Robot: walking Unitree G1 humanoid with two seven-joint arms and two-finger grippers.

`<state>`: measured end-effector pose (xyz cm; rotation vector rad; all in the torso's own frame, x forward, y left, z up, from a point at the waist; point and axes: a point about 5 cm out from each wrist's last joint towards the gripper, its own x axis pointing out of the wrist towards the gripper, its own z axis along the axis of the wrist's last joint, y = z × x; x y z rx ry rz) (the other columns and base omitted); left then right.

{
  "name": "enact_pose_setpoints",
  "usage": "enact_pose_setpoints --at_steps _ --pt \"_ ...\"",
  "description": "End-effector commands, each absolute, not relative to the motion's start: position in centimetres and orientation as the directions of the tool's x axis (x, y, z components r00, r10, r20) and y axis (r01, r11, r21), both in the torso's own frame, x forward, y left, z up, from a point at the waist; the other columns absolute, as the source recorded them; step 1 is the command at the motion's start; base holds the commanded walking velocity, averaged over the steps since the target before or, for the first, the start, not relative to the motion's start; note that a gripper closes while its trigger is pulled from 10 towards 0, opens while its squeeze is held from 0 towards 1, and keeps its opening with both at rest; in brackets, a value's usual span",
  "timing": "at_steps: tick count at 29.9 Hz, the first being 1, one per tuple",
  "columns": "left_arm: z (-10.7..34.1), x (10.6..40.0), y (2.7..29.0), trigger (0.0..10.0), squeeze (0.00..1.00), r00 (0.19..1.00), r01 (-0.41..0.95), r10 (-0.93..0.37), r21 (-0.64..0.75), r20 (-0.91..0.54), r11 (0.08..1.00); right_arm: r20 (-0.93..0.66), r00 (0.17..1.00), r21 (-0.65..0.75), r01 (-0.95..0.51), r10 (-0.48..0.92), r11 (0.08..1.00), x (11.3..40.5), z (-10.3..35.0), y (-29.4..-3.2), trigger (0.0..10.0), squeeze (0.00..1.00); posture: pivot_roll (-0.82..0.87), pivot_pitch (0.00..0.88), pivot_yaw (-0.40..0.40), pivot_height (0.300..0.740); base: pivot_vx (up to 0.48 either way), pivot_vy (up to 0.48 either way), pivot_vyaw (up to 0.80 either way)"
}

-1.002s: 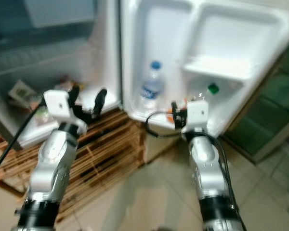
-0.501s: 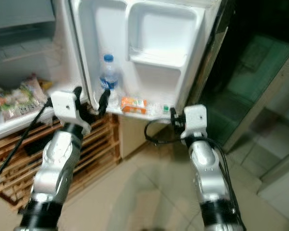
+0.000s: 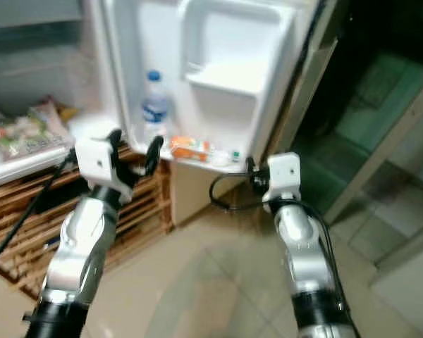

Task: Restocking fridge

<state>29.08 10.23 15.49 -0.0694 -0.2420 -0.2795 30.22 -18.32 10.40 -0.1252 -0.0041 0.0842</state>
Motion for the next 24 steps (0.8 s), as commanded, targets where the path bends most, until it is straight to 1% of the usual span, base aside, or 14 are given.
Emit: enact_pose_setpoints --at_steps 1,5,7,12,14,15,17,18,19,20,22,24 --pt "15.8 29.2 10.6 10.0 0.00 0.935 0.265 -0.251 -0.025 0.253 0.964 0.002 0.995 -0.123 -0.097 0.098 0.988 30.3 10.6 -18.1 10.0 0.09 -0.12 0.000 -0.063 0.740 0.000 -0.469 0.66" --pt "15.8 29.2 10.5 10.0 0.00 0.933 0.268 -0.253 -0.028 0.255 0.963 0.005 0.995 -0.125 -0.103 0.104 0.987 30.2 10.6 -18.2 10.0 0.09 -0.12 0.000 -0.063 0.740 0.000 -0.465 0.66" --pt "16.1 28.8 9.8 10.0 0.00 0.914 0.316 -0.299 -0.019 0.276 0.949 0.003 0.993 -0.129 -0.113 0.114 0.985 29.9 10.4 -18.1 10.0 0.10 -0.12 0.000 -0.064 0.740 0.000 -0.463 0.63" --pt "16.3 28.4 9.4 10.0 0.00 0.895 0.352 -0.335 -0.003 0.295 0.936 -0.008 0.991 -0.137 -0.132 0.132 0.982 29.2 10.0 -18.2 10.0 0.11 -0.12 0.000 -0.064 0.740 0.000 -0.465 0.63" --pt "16.1 28.8 9.8 10.0 0.00 0.912 0.325 -0.302 -0.040 0.278 0.945 -0.033 0.991 -0.133 -0.130 0.126 0.983 28.7 9.4 -18.4 10.0 0.11 -0.13 0.000 -0.063 0.740 0.000 -0.458 0.63" --pt "15.4 29.4 10.5 10.0 0.00 0.945 0.268 -0.238 -0.112 0.225 0.957 -0.047 0.992 -0.137 -0.126 0.120 0.983 28.4 9.1 -18.7 10.0 0.11 -0.13 0.000 -0.061 0.740 0.292 -0.307 0.62" --pt "15.0 29.9 11.2 10.0 0.00 0.964 0.219 -0.188 -0.157 0.189 0.963 -0.047 0.991 -0.148 -0.130 0.124 0.980 28.4 9.0 -18.8 10.0 0.11 -0.13 0.000 -0.060 0.740 0.302 0.000 0.61" --pt "14.9 30.1 11.4 10.0 0.00 0.969 0.202 -0.171 -0.172 0.180 0.964 -0.046 0.992 -0.155 -0.125 0.119 0.980 28.5 9.1 -18.8 10.0 0.14 -0.14 0.000 -0.058 0.740 0.345 0.334 0.55" --pt "14.8 30.2 11.6 10.0 0.00 0.972 0.191 -0.159 -0.184 0.174 0.964 -0.048 0.993 -0.156 -0.117 0.111 0.981 28.7 9.1 -18.9 10.0 0.14 -0.14 0.000 -0.058 0.740 0.345 0.334 0.56" --pt "14.8 30.2 11.6 10.0 0.00 0.972 0.191 -0.159 -0.184 0.174 0.964 -0.048 0.993 -0.156 -0.117 0.111 0.981 28.7 9.1 -18.9 10.0 0.14 -0.14 0.000 -0.058 0.740 0.345 0.334 0.56" --pt "14.9 30.4 11.5 10.0 0.00 0.971 0.190 -0.160 -0.174 0.176 0.966 -0.039 0.993 -0.150 -0.112 0.108 0.982 29.2 9.5 -19.0 10.0 0.18 -0.14 0.000 -0.055 0.740 0.414 0.242 0.52" --pt "15.0 30.5 11.2 10.0 0.00 0.969 0.197 -0.167 -0.158 0.181 0.968 -0.027 0.994 -0.155 -0.113 0.110 0.981 29.6 9.9 -19.0 10.0 0.18 -0.14 0.000 -0.054 0.740 0.412 0.244 0.51"
